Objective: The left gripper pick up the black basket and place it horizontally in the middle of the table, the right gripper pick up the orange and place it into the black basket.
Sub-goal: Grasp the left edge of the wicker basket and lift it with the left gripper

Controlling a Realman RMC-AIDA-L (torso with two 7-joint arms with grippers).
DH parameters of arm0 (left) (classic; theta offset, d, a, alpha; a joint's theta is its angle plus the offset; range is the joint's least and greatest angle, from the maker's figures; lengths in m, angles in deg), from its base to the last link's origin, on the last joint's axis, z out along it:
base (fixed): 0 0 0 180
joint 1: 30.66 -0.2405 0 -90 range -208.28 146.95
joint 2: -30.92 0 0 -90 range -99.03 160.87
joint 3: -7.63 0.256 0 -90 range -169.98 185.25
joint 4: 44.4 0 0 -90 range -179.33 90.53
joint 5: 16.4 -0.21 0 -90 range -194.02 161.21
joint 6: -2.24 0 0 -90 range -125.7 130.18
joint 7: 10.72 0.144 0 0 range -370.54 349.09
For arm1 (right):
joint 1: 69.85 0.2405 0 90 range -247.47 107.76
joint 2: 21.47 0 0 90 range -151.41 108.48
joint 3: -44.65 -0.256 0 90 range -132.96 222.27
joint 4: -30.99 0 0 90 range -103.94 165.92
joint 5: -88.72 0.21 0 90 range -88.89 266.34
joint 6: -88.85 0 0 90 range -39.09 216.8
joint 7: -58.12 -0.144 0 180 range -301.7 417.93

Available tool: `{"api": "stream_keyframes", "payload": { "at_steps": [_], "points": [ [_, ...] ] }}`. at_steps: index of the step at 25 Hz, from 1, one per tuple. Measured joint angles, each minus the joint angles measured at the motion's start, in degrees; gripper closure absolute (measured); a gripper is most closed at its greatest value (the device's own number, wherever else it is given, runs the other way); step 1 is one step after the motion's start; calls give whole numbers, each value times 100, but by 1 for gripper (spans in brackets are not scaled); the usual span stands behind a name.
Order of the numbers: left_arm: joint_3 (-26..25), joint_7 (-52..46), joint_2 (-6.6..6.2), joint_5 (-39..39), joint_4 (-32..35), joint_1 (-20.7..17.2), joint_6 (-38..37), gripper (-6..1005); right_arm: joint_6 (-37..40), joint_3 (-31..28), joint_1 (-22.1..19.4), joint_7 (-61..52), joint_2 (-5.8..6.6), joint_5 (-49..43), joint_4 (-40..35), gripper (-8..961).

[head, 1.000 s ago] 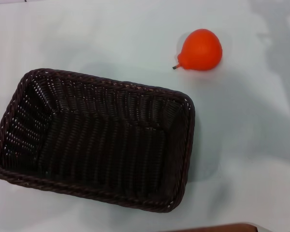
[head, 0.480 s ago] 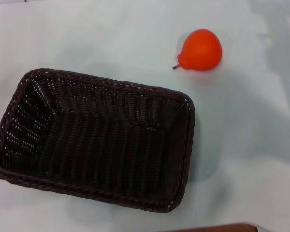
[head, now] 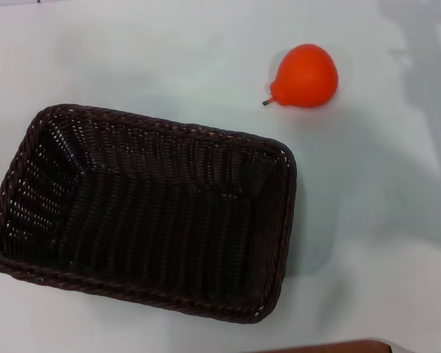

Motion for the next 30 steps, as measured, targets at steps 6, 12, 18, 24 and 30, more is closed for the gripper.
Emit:
{"api": "stream_keyframes", "payload": {
  "at_steps": [6, 12, 18, 24, 30],
  "points": [
    [375, -1540, 134, -1455, 2000, 74, -112, 214, -94, -57, 79, 0, 1, 0, -2, 196],
    [549, -2309, 320, -2575, 3216, 348, -501, 215, -174, -62, 138, 0, -4, 0, 0, 196],
    [648, -2846, 501, -3752, 3493, 805, -761, 215, -185, -123, 137, -90, -5, 0, 15, 196],
    [724, -3127, 743, -4522, 3547, 1057, -681, 216, -185, -205, 111, -128, -5, -1, 60, 196],
    [1026, -3272, 898, -5152, 3523, 1180, -637, 220, -192, -245, 118, -130, 1, 0, 62, 196]
  ]
}}
